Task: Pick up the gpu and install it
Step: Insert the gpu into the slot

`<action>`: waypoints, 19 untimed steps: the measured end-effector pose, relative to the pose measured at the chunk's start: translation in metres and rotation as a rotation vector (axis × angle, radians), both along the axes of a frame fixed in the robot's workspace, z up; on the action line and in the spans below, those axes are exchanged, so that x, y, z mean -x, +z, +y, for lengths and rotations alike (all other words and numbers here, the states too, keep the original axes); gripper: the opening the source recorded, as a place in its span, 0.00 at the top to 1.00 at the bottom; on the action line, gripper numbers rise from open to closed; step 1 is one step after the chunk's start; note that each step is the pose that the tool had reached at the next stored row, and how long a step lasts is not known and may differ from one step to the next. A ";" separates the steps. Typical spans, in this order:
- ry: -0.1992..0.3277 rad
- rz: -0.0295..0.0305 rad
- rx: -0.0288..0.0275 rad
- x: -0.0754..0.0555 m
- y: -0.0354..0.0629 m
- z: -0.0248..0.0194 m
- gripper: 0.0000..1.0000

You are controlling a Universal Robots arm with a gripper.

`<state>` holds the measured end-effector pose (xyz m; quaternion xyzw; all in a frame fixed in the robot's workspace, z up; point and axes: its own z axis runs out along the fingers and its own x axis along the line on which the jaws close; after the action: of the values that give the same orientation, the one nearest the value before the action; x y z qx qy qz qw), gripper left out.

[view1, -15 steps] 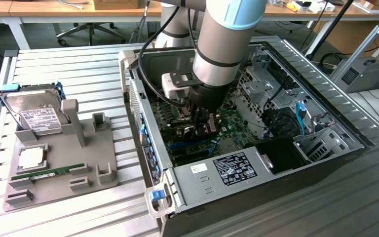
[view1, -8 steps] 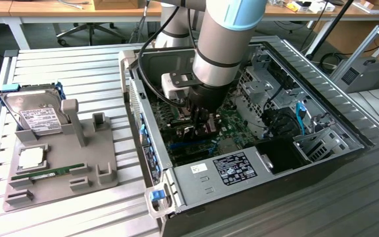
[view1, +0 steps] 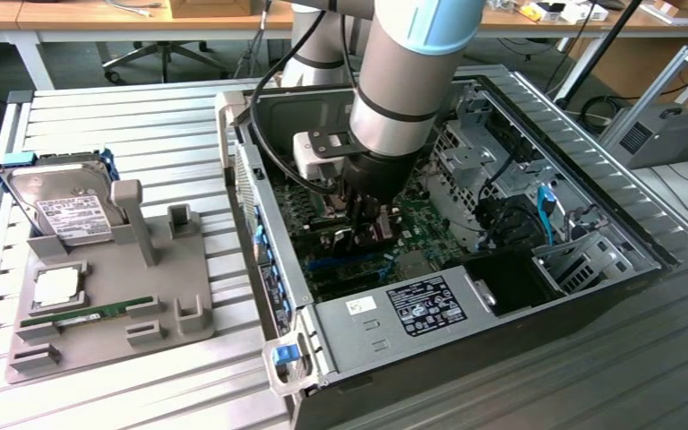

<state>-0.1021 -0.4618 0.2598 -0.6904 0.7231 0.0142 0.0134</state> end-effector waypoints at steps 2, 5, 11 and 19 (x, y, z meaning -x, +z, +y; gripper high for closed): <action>0.000 0.0000 -0.0010 0.000 -0.0008 0.0000 0.73; 0.000 -0.0002 -0.0067 0.000 -0.0009 0.0000 0.73; 0.000 -0.0002 -0.0074 0.000 -0.0025 -0.0001 0.73; 0.000 -0.0002 -0.0073 0.001 -0.0036 0.0000 0.73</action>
<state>-0.1030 -0.4618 0.2562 -0.6904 0.7231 0.0168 0.0160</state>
